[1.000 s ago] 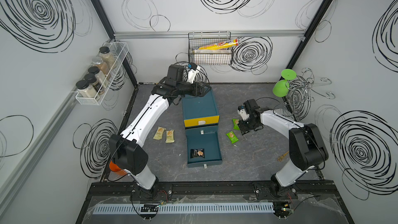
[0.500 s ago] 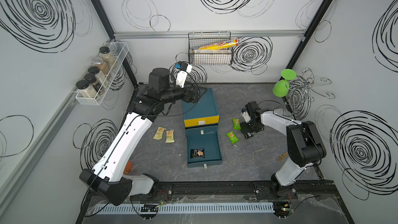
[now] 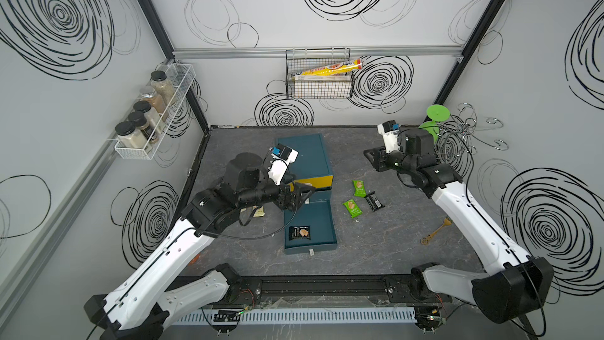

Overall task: Take the cookies out of the drawer
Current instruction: Place the cookie at the center of the board, then pick up the cookie from the drawer.

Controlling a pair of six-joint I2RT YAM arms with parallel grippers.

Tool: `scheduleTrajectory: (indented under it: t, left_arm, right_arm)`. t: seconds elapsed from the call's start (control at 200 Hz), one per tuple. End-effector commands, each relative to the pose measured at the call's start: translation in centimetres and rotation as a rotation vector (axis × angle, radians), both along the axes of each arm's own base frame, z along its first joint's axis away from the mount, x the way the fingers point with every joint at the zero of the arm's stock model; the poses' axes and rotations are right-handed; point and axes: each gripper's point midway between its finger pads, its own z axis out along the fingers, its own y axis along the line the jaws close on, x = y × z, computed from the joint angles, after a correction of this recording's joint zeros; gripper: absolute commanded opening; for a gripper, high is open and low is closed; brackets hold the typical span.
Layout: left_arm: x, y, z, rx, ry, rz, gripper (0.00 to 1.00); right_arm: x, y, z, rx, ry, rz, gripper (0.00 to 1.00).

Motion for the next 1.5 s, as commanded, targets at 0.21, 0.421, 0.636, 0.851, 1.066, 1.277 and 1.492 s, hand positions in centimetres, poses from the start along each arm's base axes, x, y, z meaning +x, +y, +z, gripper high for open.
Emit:
scheduleTrajectory:
  t: [0.21, 0.421, 0.636, 0.851, 1.066, 1.277, 1.492]
  left_arm:
    - [-2.2, -1.3, -8.4, 0.213, 0.107, 0.091, 0.82]
    - [-1.6, -0.9, -12.4, 0.328, 0.127, 0.150, 0.80]
    - [-0.4, -0.9, -16.9, 0.495, 0.144, 0.159, 0.77]
    - [-0.7, -1.6, -20.5, 0.683, 0.168, 0.062, 0.76]
    - [-0.7, -1.5, -21.9, 0.832, 0.152, -0.037, 0.77]
    - [-0.9, -1.8, -24.0, 0.954, 0.135, -0.186, 0.77]
    - [-0.5, -0.4, -27.3, 1.053, 0.170, -0.263, 0.77]
  right_arm:
    - [-1.7, 11.0, 2.6, 0.185, 0.009, 0.384, 0.13]
    - [-1.1, 14.1, 0.2, 0.135, 0.075, 0.445, 0.08]
    - [-0.1, 15.0, -3.4, 0.046, 0.130, 0.435, 0.02]
    - [0.0, 15.6, -5.1, -0.015, 0.145, 0.451, 0.02]
    - [0.3, 16.1, -5.9, -0.038, 0.155, 0.462, 0.02]
    - [0.5, 16.4, -6.6, -0.042, 0.162, 0.467, 0.02]
    - [0.4, 16.4, -6.9, -0.039, 0.163, 0.477, 0.02]
